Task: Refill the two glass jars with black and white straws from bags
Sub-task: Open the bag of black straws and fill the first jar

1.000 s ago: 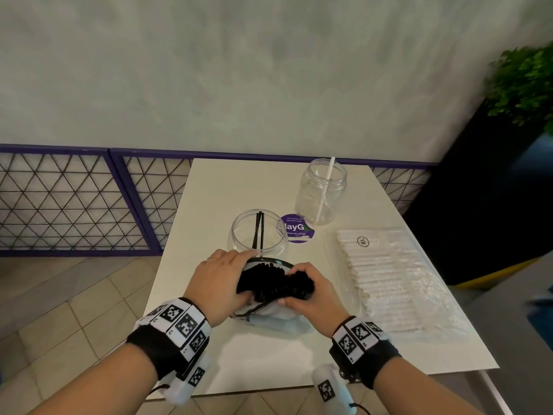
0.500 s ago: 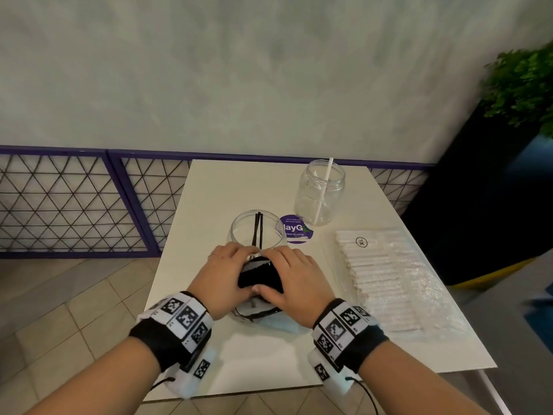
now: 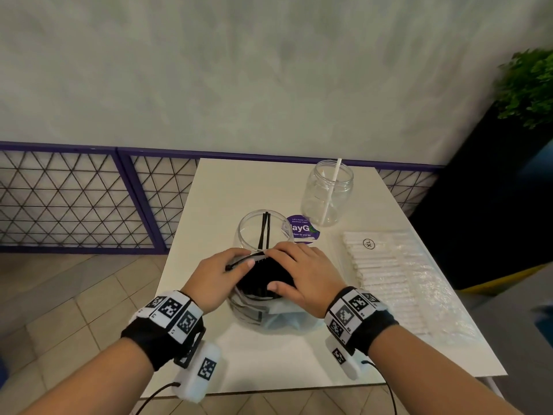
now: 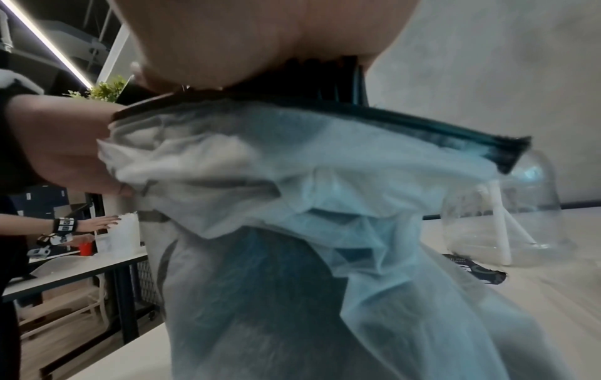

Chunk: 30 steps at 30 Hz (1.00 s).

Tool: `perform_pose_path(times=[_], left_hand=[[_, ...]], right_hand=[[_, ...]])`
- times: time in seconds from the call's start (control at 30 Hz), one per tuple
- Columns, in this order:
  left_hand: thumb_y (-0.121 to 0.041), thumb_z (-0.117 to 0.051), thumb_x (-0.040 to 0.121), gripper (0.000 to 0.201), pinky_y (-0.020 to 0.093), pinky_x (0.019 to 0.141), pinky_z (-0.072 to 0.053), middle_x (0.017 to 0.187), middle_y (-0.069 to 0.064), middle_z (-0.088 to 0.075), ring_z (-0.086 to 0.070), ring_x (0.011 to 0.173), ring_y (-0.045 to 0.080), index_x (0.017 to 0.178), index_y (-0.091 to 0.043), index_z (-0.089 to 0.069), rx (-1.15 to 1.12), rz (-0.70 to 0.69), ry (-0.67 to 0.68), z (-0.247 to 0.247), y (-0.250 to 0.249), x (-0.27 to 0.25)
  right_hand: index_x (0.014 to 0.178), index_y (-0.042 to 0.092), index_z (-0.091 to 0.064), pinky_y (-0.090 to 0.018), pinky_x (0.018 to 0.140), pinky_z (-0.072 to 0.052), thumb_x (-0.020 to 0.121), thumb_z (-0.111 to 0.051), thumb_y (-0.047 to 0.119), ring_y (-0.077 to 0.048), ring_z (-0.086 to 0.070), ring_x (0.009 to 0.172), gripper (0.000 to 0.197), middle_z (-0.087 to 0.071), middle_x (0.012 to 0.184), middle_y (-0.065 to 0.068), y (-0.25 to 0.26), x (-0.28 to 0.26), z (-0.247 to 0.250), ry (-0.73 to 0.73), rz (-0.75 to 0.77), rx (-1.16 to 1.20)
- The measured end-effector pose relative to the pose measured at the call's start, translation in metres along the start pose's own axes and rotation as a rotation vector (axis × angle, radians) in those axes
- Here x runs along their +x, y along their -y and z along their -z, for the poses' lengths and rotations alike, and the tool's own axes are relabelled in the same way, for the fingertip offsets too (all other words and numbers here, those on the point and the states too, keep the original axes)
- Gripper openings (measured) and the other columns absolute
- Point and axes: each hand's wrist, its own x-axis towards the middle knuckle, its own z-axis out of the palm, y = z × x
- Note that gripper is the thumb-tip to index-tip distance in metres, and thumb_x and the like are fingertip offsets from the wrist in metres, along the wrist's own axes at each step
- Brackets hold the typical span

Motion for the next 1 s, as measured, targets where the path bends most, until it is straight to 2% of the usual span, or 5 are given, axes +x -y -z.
perform_pose_path(times=[0.2, 0.43, 0.57, 0.83, 1.0], left_hand=[[-0.065, -0.074, 0.058, 0.086, 0.024, 0.108, -0.033, 0.131, -0.014, -0.046, -0.044, 0.122, 0.002, 0.132, -0.036, -0.043, 0.027, -0.025, 0.204, 0.007, -0.003, -0.009], [-0.017, -0.066, 0.078, 0.079, 0.034, 0.087, -0.047, 0.119, -0.003, -0.041, -0.053, 0.087, 0.017, 0.141, -0.041, -0.024, -0.048, 0.091, -0.002, 0.006, -0.004, -0.019], [-0.004, -0.063, 0.082, 0.076, 0.035, 0.094, -0.046, 0.131, -0.001, -0.04, -0.052, 0.113, 0.023, 0.141, -0.039, -0.027, -0.27, 0.1, -0.041, 0.001, -0.003, -0.019], [-0.014, -0.07, 0.069, 0.077, 0.037, 0.086, -0.052, 0.126, 0.004, -0.043, -0.054, 0.103, 0.02, 0.136, -0.032, -0.037, -0.439, 0.239, -0.115, -0.016, 0.006, -0.02], [-0.025, -0.058, 0.093, 0.023, 0.033, 0.071, -0.056, 0.112, 0.006, -0.067, -0.066, 0.097, 0.019, 0.116, -0.023, -0.055, -0.605, 0.326, -0.03, -0.022, 0.011, -0.018]], right_hand=[[0.137, 0.03, -0.041, -0.036, 0.092, -0.043, 0.08, -0.037, 0.076, -0.018, -0.055, 0.109, 0.074, -0.054, 0.129, 0.007, -0.004, 0.001, -0.001, 0.03, -0.045, -0.063], [0.134, 0.028, -0.045, -0.036, 0.083, -0.045, 0.093, -0.026, 0.062, -0.02, -0.059, 0.101, 0.057, -0.057, 0.123, 0.006, 0.002, 0.003, -0.003, -0.001, -0.065, -0.084], [0.136, 0.027, -0.043, -0.037, 0.087, -0.044, 0.093, -0.012, 0.063, -0.02, -0.057, 0.106, 0.064, -0.056, 0.127, 0.006, 0.006, 0.004, -0.001, 0.033, -0.08, -0.054], [0.146, 0.027, -0.029, -0.036, 0.098, -0.038, 0.077, -0.026, 0.082, -0.019, -0.049, 0.118, 0.088, -0.045, 0.141, 0.006, 0.005, 0.004, 0.002, 0.122, -0.053, -0.065], [0.145, 0.028, -0.031, -0.036, 0.099, -0.038, 0.066, -0.035, 0.088, -0.017, -0.05, 0.117, 0.1, -0.045, 0.139, 0.007, 0.007, 0.004, -0.001, 0.095, -0.048, -0.057]])
